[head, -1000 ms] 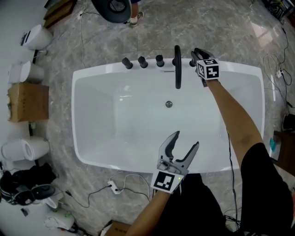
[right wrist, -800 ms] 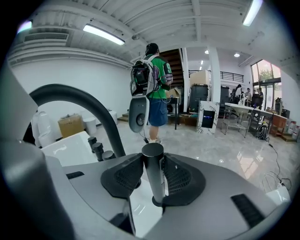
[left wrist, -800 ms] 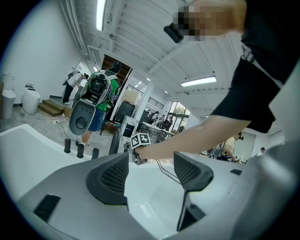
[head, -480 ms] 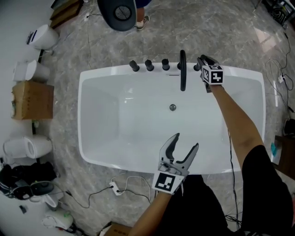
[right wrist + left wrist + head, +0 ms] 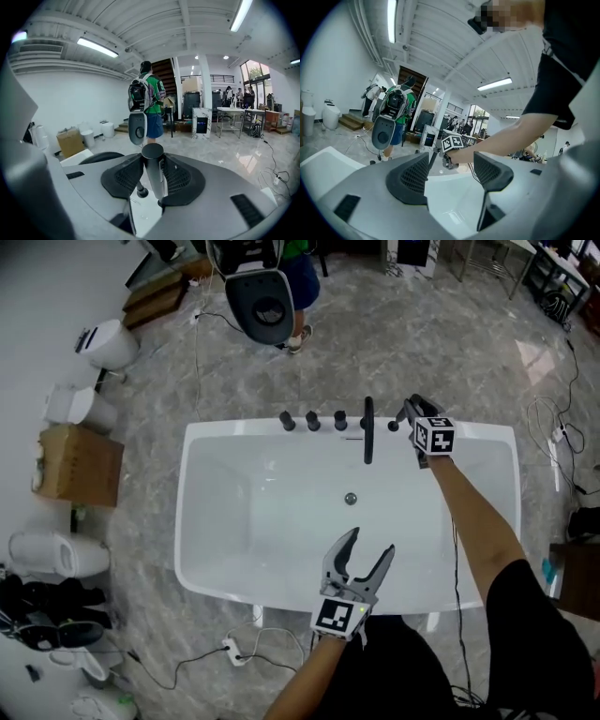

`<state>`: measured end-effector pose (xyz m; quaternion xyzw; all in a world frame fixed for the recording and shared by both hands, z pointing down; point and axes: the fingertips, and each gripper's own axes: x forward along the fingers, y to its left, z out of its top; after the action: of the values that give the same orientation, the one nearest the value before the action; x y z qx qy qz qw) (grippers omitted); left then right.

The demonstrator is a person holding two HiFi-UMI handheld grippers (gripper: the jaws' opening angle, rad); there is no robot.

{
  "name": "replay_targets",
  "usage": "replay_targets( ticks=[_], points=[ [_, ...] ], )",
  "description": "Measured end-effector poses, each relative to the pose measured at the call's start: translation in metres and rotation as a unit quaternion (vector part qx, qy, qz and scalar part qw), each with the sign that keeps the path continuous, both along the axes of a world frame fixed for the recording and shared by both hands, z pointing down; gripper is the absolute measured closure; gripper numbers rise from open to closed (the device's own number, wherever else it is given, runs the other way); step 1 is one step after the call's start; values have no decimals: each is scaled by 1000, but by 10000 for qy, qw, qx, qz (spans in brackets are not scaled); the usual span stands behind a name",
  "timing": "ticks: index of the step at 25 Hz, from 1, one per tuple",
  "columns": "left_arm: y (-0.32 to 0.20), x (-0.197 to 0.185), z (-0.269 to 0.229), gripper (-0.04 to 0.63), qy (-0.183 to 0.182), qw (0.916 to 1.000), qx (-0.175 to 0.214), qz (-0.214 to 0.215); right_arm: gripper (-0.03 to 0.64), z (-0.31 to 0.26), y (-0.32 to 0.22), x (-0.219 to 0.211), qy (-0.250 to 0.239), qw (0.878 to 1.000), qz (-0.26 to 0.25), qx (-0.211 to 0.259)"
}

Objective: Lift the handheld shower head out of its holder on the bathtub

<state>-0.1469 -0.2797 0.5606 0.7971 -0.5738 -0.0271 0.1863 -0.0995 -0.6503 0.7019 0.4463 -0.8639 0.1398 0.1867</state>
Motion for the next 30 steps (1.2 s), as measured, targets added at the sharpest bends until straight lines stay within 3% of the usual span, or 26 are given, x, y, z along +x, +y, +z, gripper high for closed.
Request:
replay_targets(
  ticks=[6, 11, 19, 23, 30],
  points=[
    [23, -14, -45, 318, -120, 9997, 230, 12, 492, -74, 18, -9, 140, 9990, -365, 209],
    [53, -29, -64, 318, -191, 9995, 257, 2, 494, -127, 34, -15, 145, 9986, -362, 354],
    [62, -44, -105, 318, -204, 9970, 740, 98, 492, -229, 46, -20, 9, 9964, -142, 837],
    [63, -68, -120, 318, -220, 9957, 896, -27, 492, -258, 56, -22, -360, 9955, 202, 859],
    [58, -96, -142, 318, -288, 9934, 1105, 84, 492, -276, 67, -31, -69, 9943, 151, 1057]
  ],
)
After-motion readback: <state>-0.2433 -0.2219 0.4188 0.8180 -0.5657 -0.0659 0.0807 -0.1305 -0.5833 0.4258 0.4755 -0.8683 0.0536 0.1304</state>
